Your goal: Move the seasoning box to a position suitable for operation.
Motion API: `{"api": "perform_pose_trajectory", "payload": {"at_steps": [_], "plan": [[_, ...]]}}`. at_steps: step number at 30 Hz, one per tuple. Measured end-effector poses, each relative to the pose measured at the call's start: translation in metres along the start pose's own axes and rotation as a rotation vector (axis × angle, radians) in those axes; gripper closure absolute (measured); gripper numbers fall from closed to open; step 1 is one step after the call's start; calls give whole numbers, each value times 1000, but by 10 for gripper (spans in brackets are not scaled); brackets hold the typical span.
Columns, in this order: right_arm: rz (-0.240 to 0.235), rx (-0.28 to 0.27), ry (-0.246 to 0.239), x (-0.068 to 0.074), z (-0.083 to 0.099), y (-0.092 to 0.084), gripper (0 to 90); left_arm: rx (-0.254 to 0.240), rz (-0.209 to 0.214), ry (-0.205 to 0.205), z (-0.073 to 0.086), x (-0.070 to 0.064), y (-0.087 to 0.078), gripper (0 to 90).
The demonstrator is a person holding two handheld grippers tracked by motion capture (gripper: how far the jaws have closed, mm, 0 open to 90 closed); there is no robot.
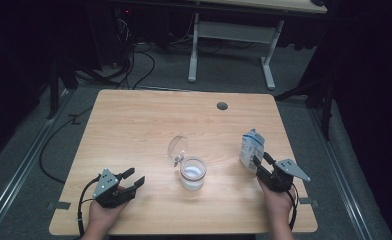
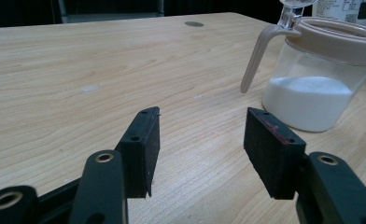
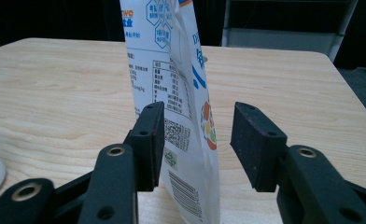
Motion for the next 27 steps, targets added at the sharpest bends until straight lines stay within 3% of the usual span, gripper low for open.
{"api": "perform_pose_trajectory", "payload": {"at_steps": [8,21,27], "plan": [[3,13,-22,2,2,-1,485,14,-4,16,0,-1,1,461],[-3,38,9,0,8,-6,473,36,-21,40,0,-4,4,465],[10,42,-3,3,8,-12,479,41,-24,45,1,-5,4,467]]}}
Point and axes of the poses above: each handheld gripper's, and its own axes: y roughly forward along the jaws, z roughly out of its underside, x roughly to its left, the point moved 5 cm from there along y, roughly forward along the jaws, and after that the axes turned 12 degrees about x, right-handed, at the moved point
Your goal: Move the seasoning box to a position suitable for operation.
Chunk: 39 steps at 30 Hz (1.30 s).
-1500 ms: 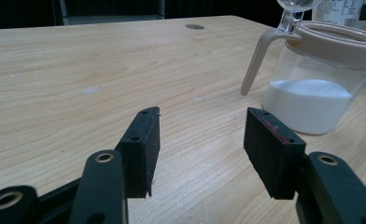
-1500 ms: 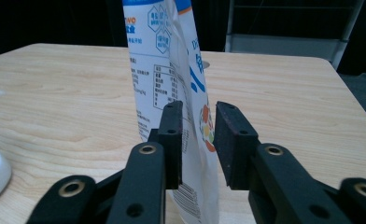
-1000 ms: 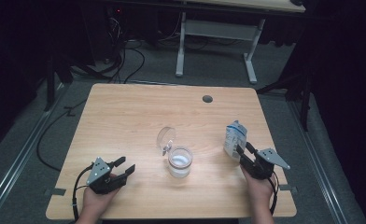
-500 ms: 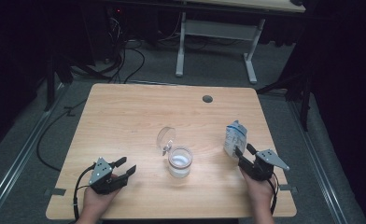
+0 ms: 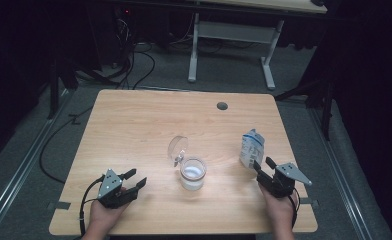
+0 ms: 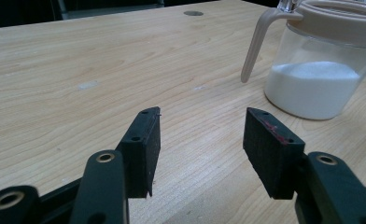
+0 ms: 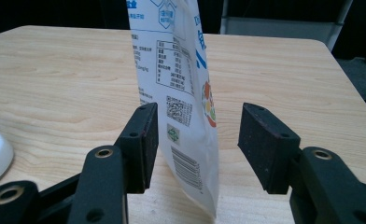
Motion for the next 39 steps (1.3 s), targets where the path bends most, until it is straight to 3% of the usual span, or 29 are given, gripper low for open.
{"api": "perform_pose_trajectory", "payload": {"at_steps": [21,39], "plan": [[47,13,-31,10,14,-19,490,11,5,15,0,-2,2,491],[15,27,-85,30,15,-14,519,17,5,3,0,-1,3,490]]}}
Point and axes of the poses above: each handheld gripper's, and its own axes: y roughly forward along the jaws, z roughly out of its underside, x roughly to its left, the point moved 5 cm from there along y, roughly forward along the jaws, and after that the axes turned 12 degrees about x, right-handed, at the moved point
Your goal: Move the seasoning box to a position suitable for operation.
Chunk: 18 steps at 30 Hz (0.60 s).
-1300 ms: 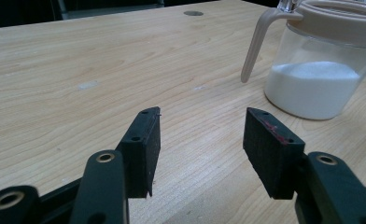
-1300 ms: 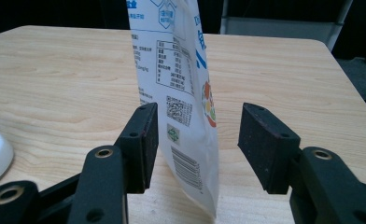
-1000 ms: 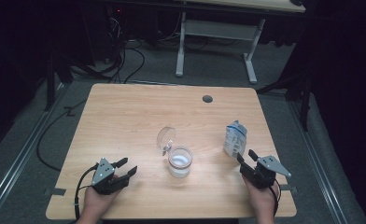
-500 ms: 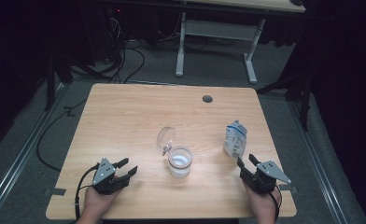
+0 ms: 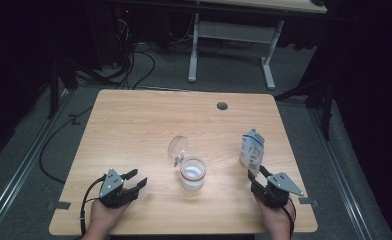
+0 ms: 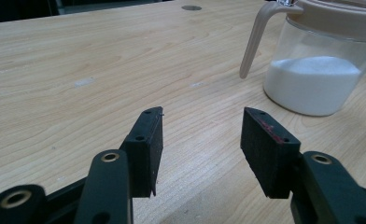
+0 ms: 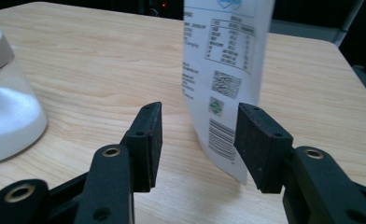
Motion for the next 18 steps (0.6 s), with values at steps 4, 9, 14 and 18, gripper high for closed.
{"api": "perform_pose_trajectory", "payload": {"at_steps": [4,9,14,18], "plan": [[-14,10,-8,7,0,4,511,1,2,-1,0,0,0,486],[-42,25,-27,16,-2,11,510,-9,-6,-4,0,0,-1,477],[-66,33,-44,26,-4,18,513,-15,-11,-9,0,1,-3,481],[-89,41,-55,36,-4,22,512,-17,-12,-13,1,2,-3,485]]}}
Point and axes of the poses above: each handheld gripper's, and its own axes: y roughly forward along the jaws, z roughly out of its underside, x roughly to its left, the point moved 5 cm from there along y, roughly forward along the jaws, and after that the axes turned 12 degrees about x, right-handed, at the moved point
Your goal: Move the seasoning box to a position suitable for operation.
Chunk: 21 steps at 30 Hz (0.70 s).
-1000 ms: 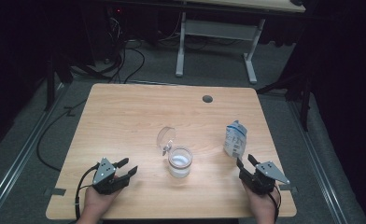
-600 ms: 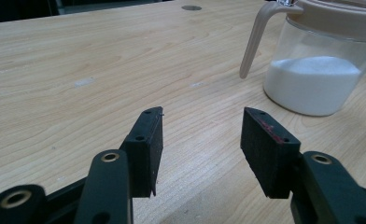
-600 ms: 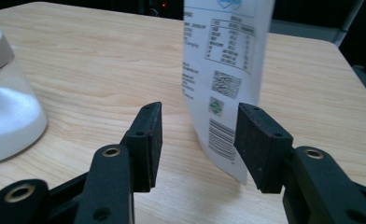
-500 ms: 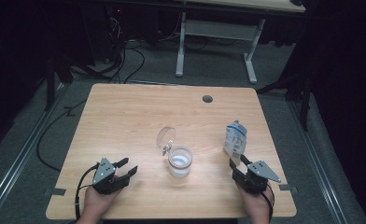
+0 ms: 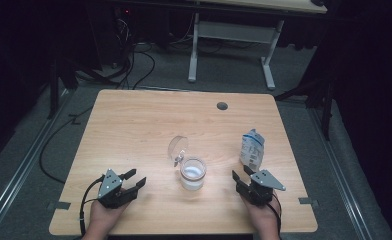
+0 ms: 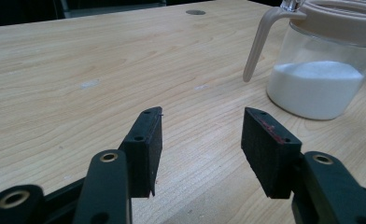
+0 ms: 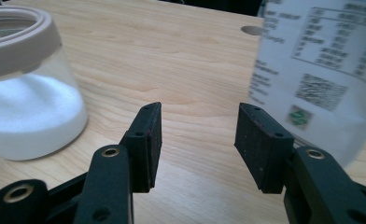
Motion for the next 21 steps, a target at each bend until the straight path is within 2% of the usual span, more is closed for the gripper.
{"api": "perform_pose_trajectory", "payload": {"at_steps": [10,16,21], "plan": [[-35,25,-44,22,-3,15,500,-12,4,-7,0,1,-3,484],[-42,40,-58,28,-1,20,495,-9,2,-7,0,1,-2,488],[-58,42,-65,32,-1,22,499,3,-9,-24,0,3,-2,504]]}}
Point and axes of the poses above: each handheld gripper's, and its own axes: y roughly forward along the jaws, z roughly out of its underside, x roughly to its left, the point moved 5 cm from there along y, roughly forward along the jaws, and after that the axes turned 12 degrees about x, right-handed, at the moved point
